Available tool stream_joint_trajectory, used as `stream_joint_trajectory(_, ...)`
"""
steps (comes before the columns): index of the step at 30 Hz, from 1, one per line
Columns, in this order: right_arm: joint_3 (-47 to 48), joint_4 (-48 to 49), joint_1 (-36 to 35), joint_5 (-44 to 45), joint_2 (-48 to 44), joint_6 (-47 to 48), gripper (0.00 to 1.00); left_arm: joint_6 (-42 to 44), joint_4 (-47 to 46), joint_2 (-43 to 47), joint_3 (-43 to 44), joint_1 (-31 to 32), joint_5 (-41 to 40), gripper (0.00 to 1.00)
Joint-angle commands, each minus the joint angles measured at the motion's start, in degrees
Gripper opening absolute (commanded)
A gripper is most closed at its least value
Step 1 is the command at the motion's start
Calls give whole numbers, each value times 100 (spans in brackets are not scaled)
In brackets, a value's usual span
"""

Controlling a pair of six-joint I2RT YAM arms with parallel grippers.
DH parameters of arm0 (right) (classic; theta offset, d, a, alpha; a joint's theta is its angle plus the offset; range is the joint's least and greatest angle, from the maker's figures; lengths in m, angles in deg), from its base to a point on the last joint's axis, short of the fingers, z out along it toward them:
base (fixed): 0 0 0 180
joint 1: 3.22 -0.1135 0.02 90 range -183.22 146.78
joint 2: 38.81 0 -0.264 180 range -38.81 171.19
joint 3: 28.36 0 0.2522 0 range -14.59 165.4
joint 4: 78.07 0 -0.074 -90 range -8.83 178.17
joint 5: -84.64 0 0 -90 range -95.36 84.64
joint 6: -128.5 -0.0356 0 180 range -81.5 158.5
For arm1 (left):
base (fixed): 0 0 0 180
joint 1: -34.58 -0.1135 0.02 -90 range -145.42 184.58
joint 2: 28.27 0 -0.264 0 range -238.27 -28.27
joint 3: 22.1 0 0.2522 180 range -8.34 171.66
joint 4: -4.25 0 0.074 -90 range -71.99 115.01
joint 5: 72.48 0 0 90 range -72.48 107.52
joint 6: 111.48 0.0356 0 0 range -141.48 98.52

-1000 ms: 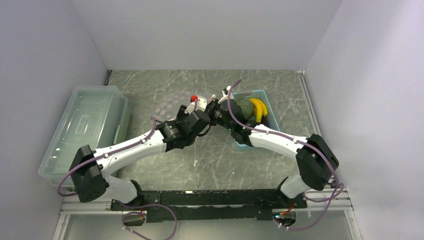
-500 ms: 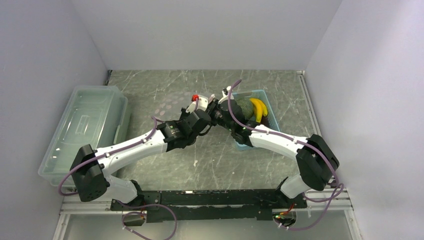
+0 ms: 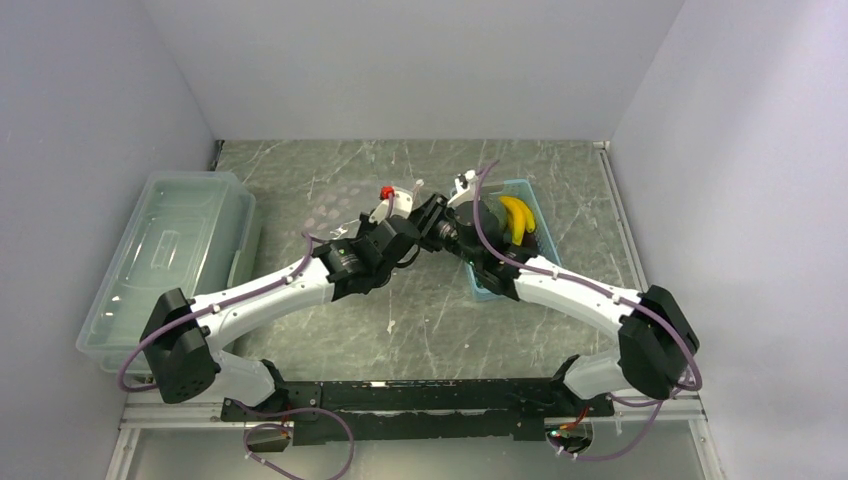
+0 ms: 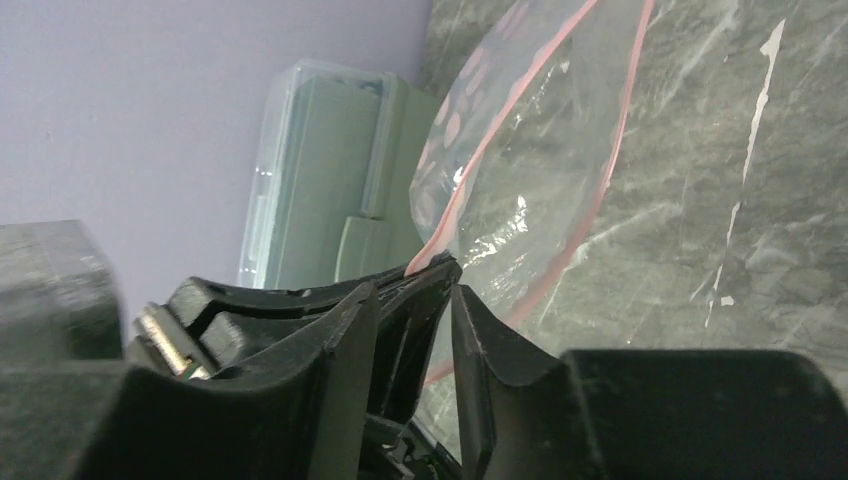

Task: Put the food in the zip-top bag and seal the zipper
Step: Open the zipper of the food storage bag at the center of the board.

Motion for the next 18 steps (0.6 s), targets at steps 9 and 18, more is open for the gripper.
stream_joint_trajectory(9, -354, -546, 135, 461, -839, 323, 48, -226, -27, 147, -41, -86, -50, 0)
stream_joint_trajectory(18, -511, -720, 216, 478, -854, 304, 51, -358, 177, 252, 28, -90, 195, 0)
